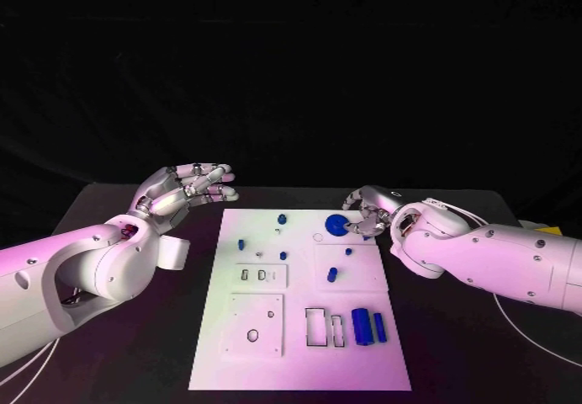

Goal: Assemble the parts on the task board

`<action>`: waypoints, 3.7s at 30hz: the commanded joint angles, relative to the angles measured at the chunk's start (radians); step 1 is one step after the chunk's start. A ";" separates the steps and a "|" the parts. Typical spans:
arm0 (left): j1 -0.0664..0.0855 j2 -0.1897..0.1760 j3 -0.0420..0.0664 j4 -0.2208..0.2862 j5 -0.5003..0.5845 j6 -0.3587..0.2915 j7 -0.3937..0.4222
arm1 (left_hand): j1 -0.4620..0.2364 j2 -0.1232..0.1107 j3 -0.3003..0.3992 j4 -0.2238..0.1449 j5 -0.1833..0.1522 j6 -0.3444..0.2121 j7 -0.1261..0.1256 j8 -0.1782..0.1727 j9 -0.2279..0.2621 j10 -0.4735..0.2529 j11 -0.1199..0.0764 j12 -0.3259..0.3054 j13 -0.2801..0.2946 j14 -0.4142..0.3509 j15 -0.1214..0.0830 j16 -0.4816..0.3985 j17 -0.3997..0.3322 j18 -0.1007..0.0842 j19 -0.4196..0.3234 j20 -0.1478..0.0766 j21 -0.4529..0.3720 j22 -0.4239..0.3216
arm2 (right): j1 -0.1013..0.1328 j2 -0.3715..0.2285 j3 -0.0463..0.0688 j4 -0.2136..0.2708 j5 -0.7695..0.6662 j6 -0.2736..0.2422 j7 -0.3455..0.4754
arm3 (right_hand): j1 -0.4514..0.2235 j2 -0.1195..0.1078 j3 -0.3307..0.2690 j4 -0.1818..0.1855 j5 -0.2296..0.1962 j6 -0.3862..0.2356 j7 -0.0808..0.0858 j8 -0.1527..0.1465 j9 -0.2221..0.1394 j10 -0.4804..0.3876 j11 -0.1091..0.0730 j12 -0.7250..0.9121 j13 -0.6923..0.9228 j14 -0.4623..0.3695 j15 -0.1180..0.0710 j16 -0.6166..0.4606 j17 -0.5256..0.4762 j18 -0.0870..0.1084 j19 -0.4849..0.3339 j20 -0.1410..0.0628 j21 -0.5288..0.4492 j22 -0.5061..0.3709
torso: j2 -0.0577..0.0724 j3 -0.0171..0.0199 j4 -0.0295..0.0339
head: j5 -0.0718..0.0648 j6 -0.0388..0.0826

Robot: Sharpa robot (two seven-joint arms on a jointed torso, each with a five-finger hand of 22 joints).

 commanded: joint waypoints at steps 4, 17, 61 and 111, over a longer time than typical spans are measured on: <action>0.001 0.002 0.001 0.000 0.003 0.019 0.000 | 0.002 0.013 0.004 0.002 0.004 -0.005 0.051 -0.004 0.002 -0.003 -0.001 -0.005 0.001 -0.005 -0.001 0.007 0.002 0.013 -0.003 0.001 -0.004 -0.001 | -0.006 0.017 -0.001 -0.011 0.022 0.017 -0.006 | -0.009 0.003 -0.002 0.014 0.002 0.009 -0.015 -0.006 -0.004 -0.032 -0.005 -0.038 -0.033 0.104 -0.016 0.004 0.263 0.015 0.037 -0.010 -0.020 0.056 | 0.000 0.0011 0.0007 | 0.003 -0.005; 0.001 0.003 0.001 -0.001 0.003 0.016 -0.009 | 0.004 0.016 0.006 0.002 0.004 -0.005 0.051 -0.004 0.002 -0.004 -0.001 -0.005 0.001 -0.006 -0.001 0.007 0.002 0.012 -0.003 0.001 -0.005 -0.002 | -0.008 0.031 0.000 -0.027 0.074 0.043 0.007 | -0.016 0.000 -0.006 0.024 0.002 0.057 -0.008 0.004 -0.004 0.027 -0.002 0.013 0.044 0.104 -0.015 0.004 0.263 0.011 0.046 -0.014 -0.014 0.068 | -0.001 0.0001 -0.0018 | 0.006 -0.012; 0.001 -0.003 0.001 0.005 0.002 0.018 -0.031 | 0.006 0.019 0.008 0.002 0.004 -0.006 0.052 -0.005 0.002 -0.005 -0.001 -0.006 0.001 -0.008 -0.001 0.007 0.003 0.012 -0.004 0.001 -0.005 -0.003 | -0.022 0.064 -0.001 -0.046 -0.026 -0.079 -0.008 | 0.011 0.052 0.056 0.005 -0.082 0.166 -0.030 0.055 0.021 0.048 -0.020 0.032 0.079 0.104 -0.030 0.004 0.263 0.009 0.052 -0.026 -0.012 0.077 | -0.002 0.0007 -0.0030 | 0.013 -0.021; 0.001 0.000 0.001 0.006 0.001 0.016 -0.042 | 0.005 0.023 0.009 0.006 0.004 -0.007 0.053 -0.006 0.002 -0.006 0.000 -0.007 0.000 -0.010 0.000 0.008 0.005 0.012 -0.005 0.001 -0.006 -0.004 | -0.016 0.277 -0.006 -0.039 -0.227 -0.073 -0.090 | -0.007 0.039 0.052 0.014 -0.087 0.137 -0.021 0.035 0.016 0.052 -0.013 0.033 0.083 0.104 -0.025 0.004 0.263 0.007 0.055 -0.024 -0.010 0.082 | 0.000 0.0000 -0.0002 | 0.046 -0.030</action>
